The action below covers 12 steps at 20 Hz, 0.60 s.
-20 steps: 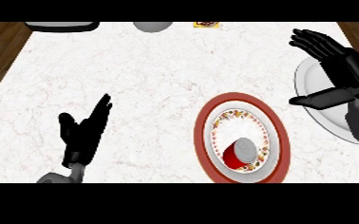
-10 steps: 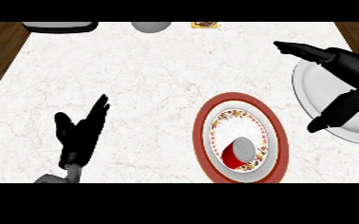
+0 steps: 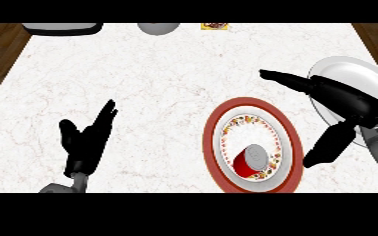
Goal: Pick the can from the plate and place it in the plate
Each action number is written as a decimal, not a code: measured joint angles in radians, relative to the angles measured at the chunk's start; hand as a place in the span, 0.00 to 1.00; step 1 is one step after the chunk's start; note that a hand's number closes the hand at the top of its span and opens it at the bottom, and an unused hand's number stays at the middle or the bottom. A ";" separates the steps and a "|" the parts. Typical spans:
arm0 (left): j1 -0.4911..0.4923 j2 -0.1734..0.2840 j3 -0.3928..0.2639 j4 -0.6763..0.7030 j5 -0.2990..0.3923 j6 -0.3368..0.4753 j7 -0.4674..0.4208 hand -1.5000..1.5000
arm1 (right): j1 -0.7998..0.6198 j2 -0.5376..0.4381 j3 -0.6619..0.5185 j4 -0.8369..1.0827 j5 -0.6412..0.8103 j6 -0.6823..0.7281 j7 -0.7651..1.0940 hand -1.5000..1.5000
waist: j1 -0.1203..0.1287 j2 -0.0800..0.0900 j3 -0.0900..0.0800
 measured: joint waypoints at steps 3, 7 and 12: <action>0.001 -0.012 0.003 -0.007 -0.020 0.006 0.013 0.50 | 0.026 0.027 0.014 -0.026 0.060 -0.002 0.034 0.00 | 0.002 0.001 0.000; 0.007 -0.016 0.017 -0.013 -0.032 -0.003 0.022 0.50 | 0.072 0.054 0.040 -0.077 0.106 0.027 0.083 0.00 | 0.002 0.002 0.000; 0.013 -0.035 0.037 -0.012 -0.055 -0.019 0.020 0.50 | 0.140 0.099 0.037 -0.131 0.147 0.064 0.111 0.00 | 0.002 0.002 0.000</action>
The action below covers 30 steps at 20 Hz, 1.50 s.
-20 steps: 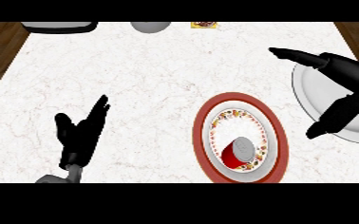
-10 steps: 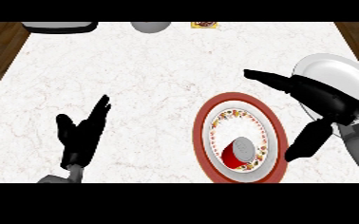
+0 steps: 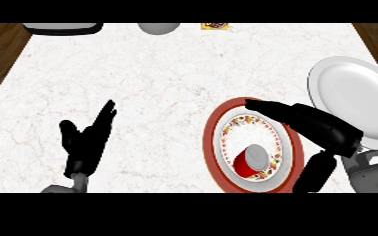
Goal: Pick the can from the plate and place it in the plate
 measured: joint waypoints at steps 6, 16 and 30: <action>-0.003 -0.020 0.022 0.001 -0.023 -0.023 0.010 0.50 | 0.041 0.084 0.029 -0.022 0.117 -0.010 0.017 0.00 | 0.002 0.000 0.001; 0.009 -0.047 0.054 -0.016 -0.064 -0.043 0.032 0.50 | 0.050 0.174 0.044 0.000 0.303 -0.012 0.043 0.00 | 0.002 0.001 -0.001; 0.022 -0.078 0.094 -0.026 -0.097 -0.088 0.042 0.50 | 0.025 0.229 0.108 0.136 0.521 -0.020 -0.126 1.00 | 0.004 0.001 -0.001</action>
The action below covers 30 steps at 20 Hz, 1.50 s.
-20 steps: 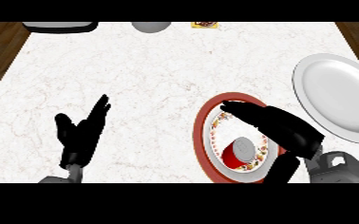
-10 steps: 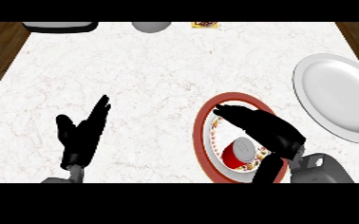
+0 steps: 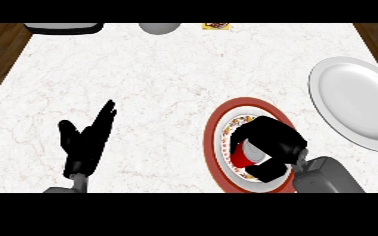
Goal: Pick the can from the plate and place it in the plate
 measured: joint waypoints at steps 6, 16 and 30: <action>0.007 -0.020 0.008 -0.017 -0.025 0.001 0.023 0.50 | 0.020 0.019 -0.008 0.019 0.090 -0.075 -0.095 1.00 | 0.000 -0.003 -0.002; 0.021 -0.017 0.014 -0.029 -0.028 0.001 0.014 0.50 | -0.058 0.251 -0.270 0.122 0.293 -0.413 0.539 1.00 | -0.011 0.001 -0.004; -0.003 -0.032 -0.002 -0.014 -0.045 -0.004 0.014 0.50 | -0.305 0.352 -0.285 0.213 0.798 -0.988 1.091 1.00 | 0.022 0.005 -0.001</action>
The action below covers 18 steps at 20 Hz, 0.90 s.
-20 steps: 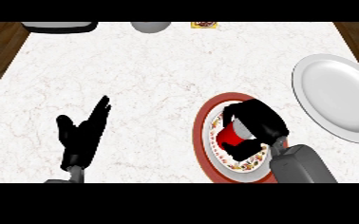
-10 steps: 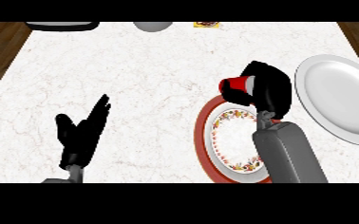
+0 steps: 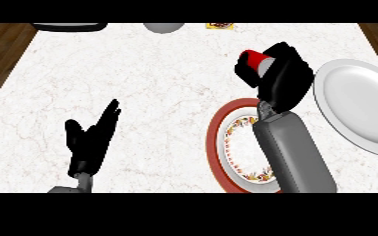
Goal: Pick the can from the plate and place it in the plate
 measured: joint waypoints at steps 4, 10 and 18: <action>0.001 0.009 0.016 0.004 0.010 -0.009 0.005 0.50 | 0.024 0.002 -0.062 -0.016 0.036 -0.100 -0.009 1.00 | -0.013 -0.002 0.001; 0.014 0.007 0.025 -0.010 0.012 -0.007 0.013 0.50 | 0.089 -0.021 -0.192 -0.023 0.043 -0.245 -0.059 1.00 | -0.022 -0.002 0.001; 0.009 -0.010 0.026 -0.002 0.001 -0.007 0.005 0.50 | 0.150 -0.184 -0.370 0.089 -0.097 -0.411 -0.173 1.00 | -0.022 -0.002 0.002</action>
